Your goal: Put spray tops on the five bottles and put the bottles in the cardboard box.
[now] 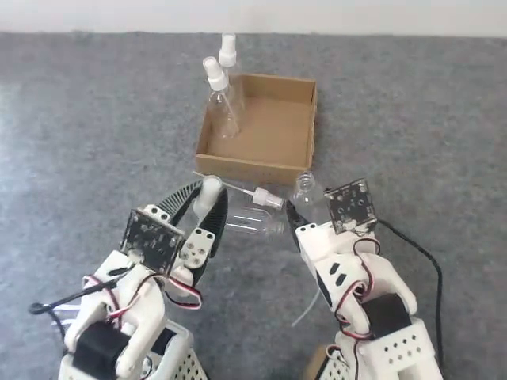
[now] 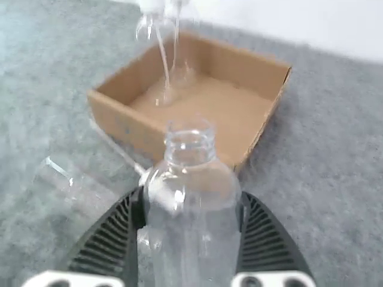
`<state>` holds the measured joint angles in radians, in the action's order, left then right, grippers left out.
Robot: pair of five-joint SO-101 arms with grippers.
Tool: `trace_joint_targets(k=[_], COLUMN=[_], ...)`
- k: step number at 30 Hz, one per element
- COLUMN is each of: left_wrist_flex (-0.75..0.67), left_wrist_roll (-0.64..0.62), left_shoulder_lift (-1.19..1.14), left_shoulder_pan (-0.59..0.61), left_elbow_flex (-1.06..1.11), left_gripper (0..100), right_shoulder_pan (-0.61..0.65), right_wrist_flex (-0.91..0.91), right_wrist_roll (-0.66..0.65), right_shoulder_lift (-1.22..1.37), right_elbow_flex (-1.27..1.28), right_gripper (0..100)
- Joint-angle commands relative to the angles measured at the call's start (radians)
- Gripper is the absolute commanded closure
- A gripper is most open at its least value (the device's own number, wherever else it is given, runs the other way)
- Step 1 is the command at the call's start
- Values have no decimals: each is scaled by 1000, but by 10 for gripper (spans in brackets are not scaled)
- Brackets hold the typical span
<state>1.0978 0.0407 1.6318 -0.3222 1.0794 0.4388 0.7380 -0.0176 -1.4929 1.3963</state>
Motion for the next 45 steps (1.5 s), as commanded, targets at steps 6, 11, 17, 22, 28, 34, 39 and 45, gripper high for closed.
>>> trace_joint_targets(k=[6,11,17,22,28,34,39,45], left_wrist_flex=[-115,-152,-215,-189,-176,-178,-183,-201], left_wrist_roll=[-130,-138,-140,-279,-311,-334,-334,-334], left_shoulder_lift=[115,152,152,157,187,196,196,196], left_shoulder_pan=[183,203,199,206,230,275,288,287], left_elbow_flex=[-15,-64,-90,-85,-107,-114,-131,-153], left_gripper=[988,988,988,988,988,988,988,988], right_shoulder_pan=[5,5,5,15,133,143,213,272], right_wrist_flex=[-216,-225,-274,-272,-332,-433,-456,-538], right_wrist_roll=[2,2,2,11,3,3,-87,-141], right_shoulder_lift=[-19,-19,-19,-19,-19,-19,-19,-19], right_elbow_flex=[68,61,69,69,127,195,239,293], right_gripper=[951,951,951,951,951,951,951,951])
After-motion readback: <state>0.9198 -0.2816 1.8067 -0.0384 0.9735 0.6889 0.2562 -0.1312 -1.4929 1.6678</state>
